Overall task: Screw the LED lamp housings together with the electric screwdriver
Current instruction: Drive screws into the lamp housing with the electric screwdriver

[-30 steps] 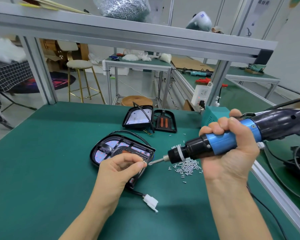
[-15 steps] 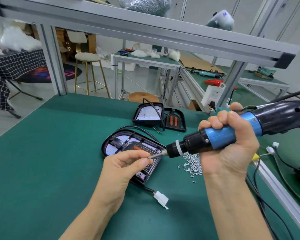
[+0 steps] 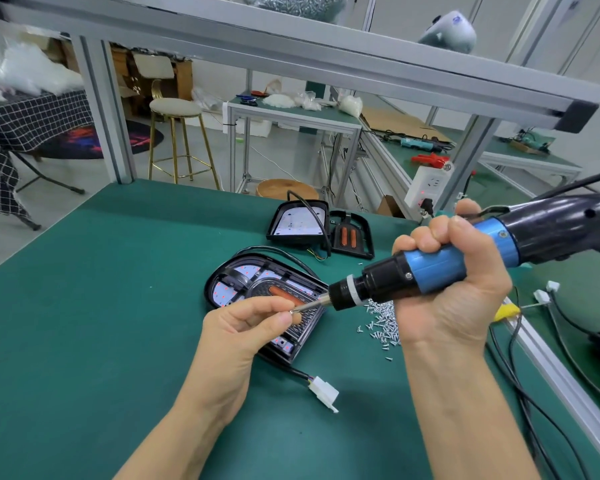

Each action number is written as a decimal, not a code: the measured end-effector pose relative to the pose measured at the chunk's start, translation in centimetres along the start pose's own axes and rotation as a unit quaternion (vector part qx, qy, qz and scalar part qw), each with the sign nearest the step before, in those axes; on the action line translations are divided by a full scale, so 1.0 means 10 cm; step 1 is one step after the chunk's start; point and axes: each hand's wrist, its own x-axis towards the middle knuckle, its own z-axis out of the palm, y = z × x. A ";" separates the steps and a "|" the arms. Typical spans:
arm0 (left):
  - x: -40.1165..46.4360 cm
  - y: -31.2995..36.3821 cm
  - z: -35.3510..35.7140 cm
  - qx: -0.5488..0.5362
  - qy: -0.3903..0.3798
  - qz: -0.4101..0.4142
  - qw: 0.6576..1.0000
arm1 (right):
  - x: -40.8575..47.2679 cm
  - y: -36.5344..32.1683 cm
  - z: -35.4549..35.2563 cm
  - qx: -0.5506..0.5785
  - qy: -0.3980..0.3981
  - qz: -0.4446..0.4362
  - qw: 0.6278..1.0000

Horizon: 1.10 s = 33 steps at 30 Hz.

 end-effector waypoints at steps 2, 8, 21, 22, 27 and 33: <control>0.00 0.01 -0.02 0.035 -0.001 0.007 0.999 | 0.00 0.02 -0.01 -0.004 -0.005 -0.003 1.000; 0.10 -0.02 -0.17 0.282 -0.010 0.040 0.959 | -0.05 0.20 -0.11 -0.060 -0.007 -0.015 0.998; 0.16 -0.04 -0.36 0.464 0.016 0.097 0.880 | -0.02 0.40 -0.28 -0.087 0.021 -0.012 0.996; 0.15 -0.05 -0.35 0.505 0.002 0.124 0.854 | -0.02 0.41 -0.29 -0.094 0.015 -0.009 0.995; 0.17 -0.10 -0.23 0.635 -0.078 0.220 0.737 | -0.11 0.51 -0.28 -0.178 -0.037 -0.011 0.983; 0.16 -0.14 -0.19 0.662 -0.077 0.174 0.725 | -0.14 0.52 -0.24 -0.200 -0.066 0.001 0.978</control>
